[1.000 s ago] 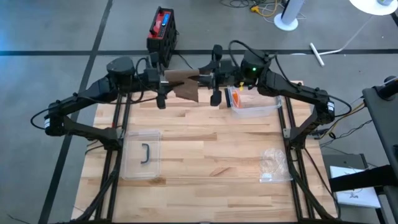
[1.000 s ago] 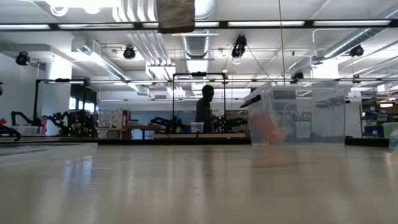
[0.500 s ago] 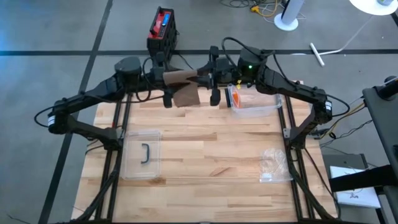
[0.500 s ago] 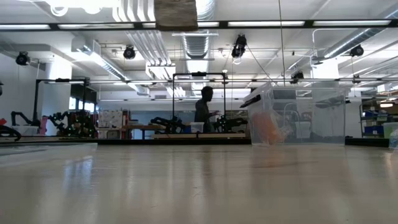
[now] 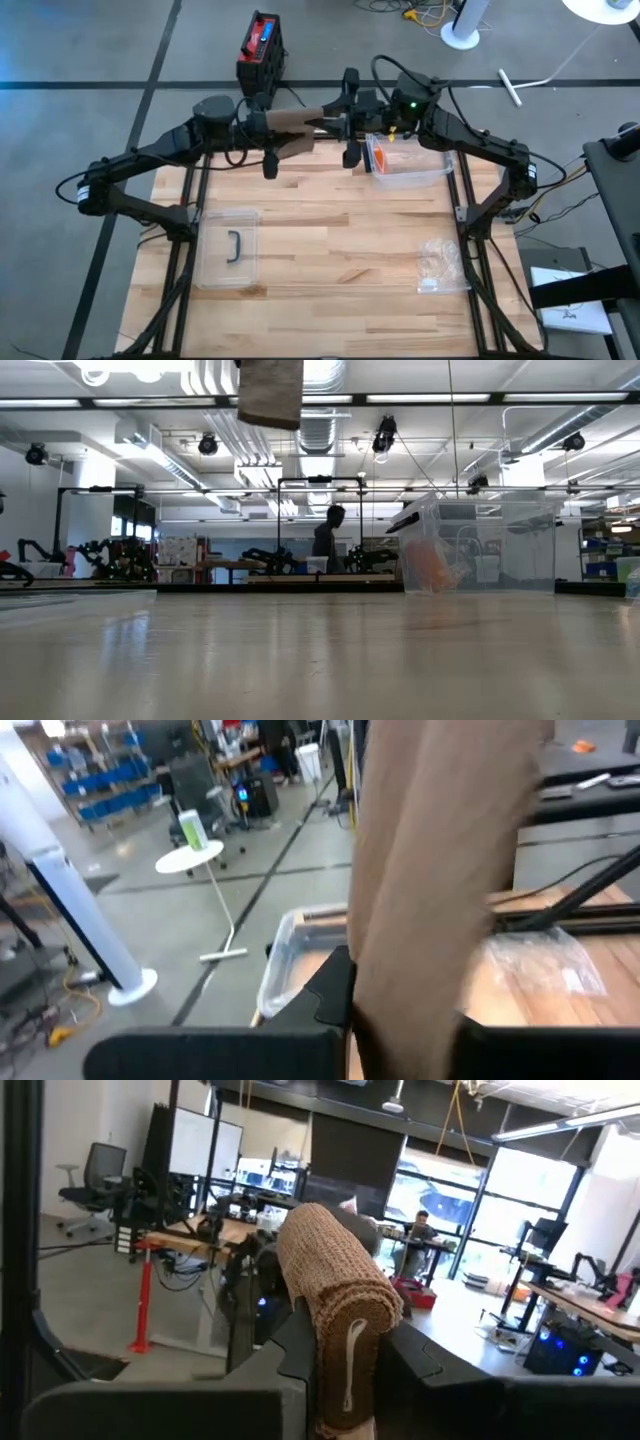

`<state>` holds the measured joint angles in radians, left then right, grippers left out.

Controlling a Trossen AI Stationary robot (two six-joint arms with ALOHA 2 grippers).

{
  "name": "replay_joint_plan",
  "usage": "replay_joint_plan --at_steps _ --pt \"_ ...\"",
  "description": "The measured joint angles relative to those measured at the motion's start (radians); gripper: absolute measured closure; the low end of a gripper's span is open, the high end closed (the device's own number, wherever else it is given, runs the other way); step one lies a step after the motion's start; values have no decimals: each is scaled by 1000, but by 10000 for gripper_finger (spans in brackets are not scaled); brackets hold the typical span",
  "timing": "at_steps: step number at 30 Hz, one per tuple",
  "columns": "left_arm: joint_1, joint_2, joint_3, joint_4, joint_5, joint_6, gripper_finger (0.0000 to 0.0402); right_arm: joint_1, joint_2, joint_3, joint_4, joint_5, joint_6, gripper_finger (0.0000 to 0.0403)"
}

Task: Roll bandage
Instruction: Roll the brown bandage

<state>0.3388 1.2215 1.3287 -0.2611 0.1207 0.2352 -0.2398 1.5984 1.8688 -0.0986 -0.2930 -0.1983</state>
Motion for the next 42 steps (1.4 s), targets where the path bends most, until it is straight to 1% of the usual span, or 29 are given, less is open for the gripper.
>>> replay_joint_plan --at_steps 5,8,11,14,17,20,24,28,33,37,40,42 --pt "0 0 -60 12 0 -25 401 0 -1 38 -58 3 -33 353" --pt "-2 -2 -81 31 0 -35 401 0 -1 39 -60 7 -62 353" --pt "-7 -11 -86 49 0 -35 401 0 1 39 -59 74 -111 354" --pt "-14 -15 -63 42 0 -36 401 0 15 36 -45 119 -186 354" --pt "-22 -23 -15 -4 0 -39 400 -1 36 34 -35 121 -273 354" --pt "-24 -30 49 -98 2 -40 391 0 43 34 -8 115 -362 355" --pt "-25 -30 109 -206 20 -61 363 0 47 34 35 106 -492 355" --pt "-24 -32 128 -217 48 -78 322 0 49 32 50 91 -601 355" --pt "-24 -38 129 -156 87 -108 270 0 49 32 58 95 -692 355" --pt "-24 -39 129 -72 92 -147 233 0 49 32 67 136 -770 355" --pt "-24 -40 129 -36 92 -167 209 -1 49 31 63 139 -815 355" --pt "-24 -41 129 -15 94 -209 195 -1 48 31 60 141 -857 355"
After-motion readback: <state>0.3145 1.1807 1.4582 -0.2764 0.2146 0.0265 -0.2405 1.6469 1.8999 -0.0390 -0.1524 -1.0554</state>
